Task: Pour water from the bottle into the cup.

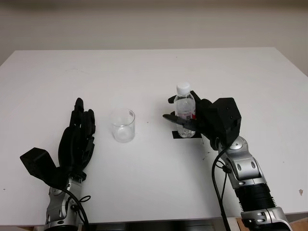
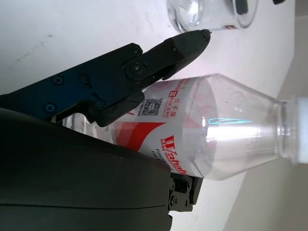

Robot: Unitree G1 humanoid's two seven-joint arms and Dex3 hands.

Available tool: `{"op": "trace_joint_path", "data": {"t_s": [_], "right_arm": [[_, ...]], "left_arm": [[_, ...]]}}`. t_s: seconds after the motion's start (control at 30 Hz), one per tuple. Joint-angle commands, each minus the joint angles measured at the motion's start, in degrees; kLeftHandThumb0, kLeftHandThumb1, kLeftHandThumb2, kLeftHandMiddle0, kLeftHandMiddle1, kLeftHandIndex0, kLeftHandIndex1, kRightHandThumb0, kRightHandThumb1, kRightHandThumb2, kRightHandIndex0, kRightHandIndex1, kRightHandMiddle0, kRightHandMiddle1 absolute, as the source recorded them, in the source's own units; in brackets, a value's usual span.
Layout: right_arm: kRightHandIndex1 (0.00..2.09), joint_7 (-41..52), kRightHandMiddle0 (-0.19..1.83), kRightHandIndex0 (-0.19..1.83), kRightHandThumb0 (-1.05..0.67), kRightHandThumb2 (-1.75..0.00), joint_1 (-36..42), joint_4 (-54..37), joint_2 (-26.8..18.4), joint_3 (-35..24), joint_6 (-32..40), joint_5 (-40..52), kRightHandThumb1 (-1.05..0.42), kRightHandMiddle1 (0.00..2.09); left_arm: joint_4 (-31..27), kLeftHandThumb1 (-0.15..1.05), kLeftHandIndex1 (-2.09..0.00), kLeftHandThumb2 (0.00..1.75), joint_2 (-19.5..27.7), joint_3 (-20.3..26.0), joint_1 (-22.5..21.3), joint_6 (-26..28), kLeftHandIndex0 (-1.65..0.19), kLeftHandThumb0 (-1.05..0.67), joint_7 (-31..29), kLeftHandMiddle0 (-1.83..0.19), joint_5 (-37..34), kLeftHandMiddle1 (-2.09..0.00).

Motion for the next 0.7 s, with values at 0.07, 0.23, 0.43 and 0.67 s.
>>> {"op": "trace_joint_path", "data": {"t_s": [0.07,0.23,0.43,0.67], "right_arm": [[0.01,0.81,-0.19,-0.19,-0.85,-0.06,0.91,-2.69,-0.83,-0.06,-0.05,0.18,-0.89,0.02],[0.00,0.58,-0.19,-0.19,-0.87,-0.06,2.46,-4.20,-0.54,-0.87,0.42,0.89,-0.90,0.00],[0.00,-1.19,-0.19,-0.19,-0.84,-0.05,4.20,-5.35,0.66,-1.73,0.52,1.89,-0.89,0.00],[0.00,-2.14,-0.19,-0.19,-0.81,-0.05,5.51,-5.38,1.98,-3.29,-1.21,4.33,-0.90,0.00]], "left_arm": [[2.30,1.05,-0.06,0.43,0.31,0.48,1.71,0.75,0.16,-0.75,-0.17,0.16,-0.21,-0.06],[2.06,1.05,-0.05,0.42,0.74,0.60,1.79,1.31,0.17,-0.75,-0.35,0.16,-0.29,-0.05],[2.12,1.05,-0.05,0.41,1.15,0.70,1.49,1.75,0.17,-0.75,-0.54,0.16,-0.64,-0.05],[1.71,1.05,-0.05,0.41,1.48,0.69,1.75,2.17,0.17,-0.75,-0.74,0.17,-1.04,-0.05]]}}
